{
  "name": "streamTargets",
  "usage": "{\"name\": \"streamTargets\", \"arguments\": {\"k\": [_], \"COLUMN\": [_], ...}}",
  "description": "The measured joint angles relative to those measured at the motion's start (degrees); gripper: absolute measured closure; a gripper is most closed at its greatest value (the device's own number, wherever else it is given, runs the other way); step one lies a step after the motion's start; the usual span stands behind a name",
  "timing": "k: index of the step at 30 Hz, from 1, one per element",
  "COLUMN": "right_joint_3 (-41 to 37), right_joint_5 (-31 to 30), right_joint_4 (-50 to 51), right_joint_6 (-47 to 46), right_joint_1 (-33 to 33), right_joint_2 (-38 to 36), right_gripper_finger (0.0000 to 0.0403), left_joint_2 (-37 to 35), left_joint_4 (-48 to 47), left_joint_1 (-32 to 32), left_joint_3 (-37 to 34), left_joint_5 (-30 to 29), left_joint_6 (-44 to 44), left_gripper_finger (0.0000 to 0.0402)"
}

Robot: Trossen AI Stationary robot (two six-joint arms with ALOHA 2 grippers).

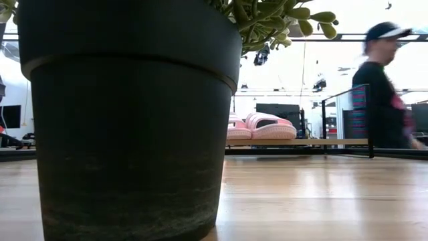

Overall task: Pick and place slides into the shelf
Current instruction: Put the top gray slipper on the shelf

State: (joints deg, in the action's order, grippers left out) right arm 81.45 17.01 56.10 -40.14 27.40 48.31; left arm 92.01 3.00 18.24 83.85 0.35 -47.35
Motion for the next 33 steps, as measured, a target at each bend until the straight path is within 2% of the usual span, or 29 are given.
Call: {"name": "streamTargets", "arguments": {"k": [5,10,14,21,33], "right_joint_3": [-0.9,-4.1,-7.1,-11.9,-23.3], "right_joint_5": [-3.6,-3.5,-3.2,-3.3,-3.4], "right_joint_4": [-6.4,-18.1,-28.2,-33.7,-53.8], "right_joint_6": [-1.6,-2.9,-4.1,-5.0,-11.6], "right_joint_1": [0.0,0.0,0.0,0.0,-2.8], "right_joint_2": [0.5,2.5,3.2,3.8,3.9], "right_gripper_finger": [0.0143,0.0144,0.0142,0.0142,0.0144], "left_joint_2": [-0.7,-0.3,0.2,0.7,5.7], "left_joint_4": [9.6,20.2,22.5,27.6,37.7], "left_joint_1": [-1.1,-3.0,-4.8,-7.6,-9.7], "left_joint_3": [0.1,0.1,0.1,0.0,0.0], "left_joint_5": [-9.8,-14.0,-18.2,-29.2,-30.0], "left_joint_6": [-2.8,-2.3,-1.8,-4.5,-5.0], "left_gripper_finger": [0.0369,0.0369,0.0369,0.0369,0.0369]}}
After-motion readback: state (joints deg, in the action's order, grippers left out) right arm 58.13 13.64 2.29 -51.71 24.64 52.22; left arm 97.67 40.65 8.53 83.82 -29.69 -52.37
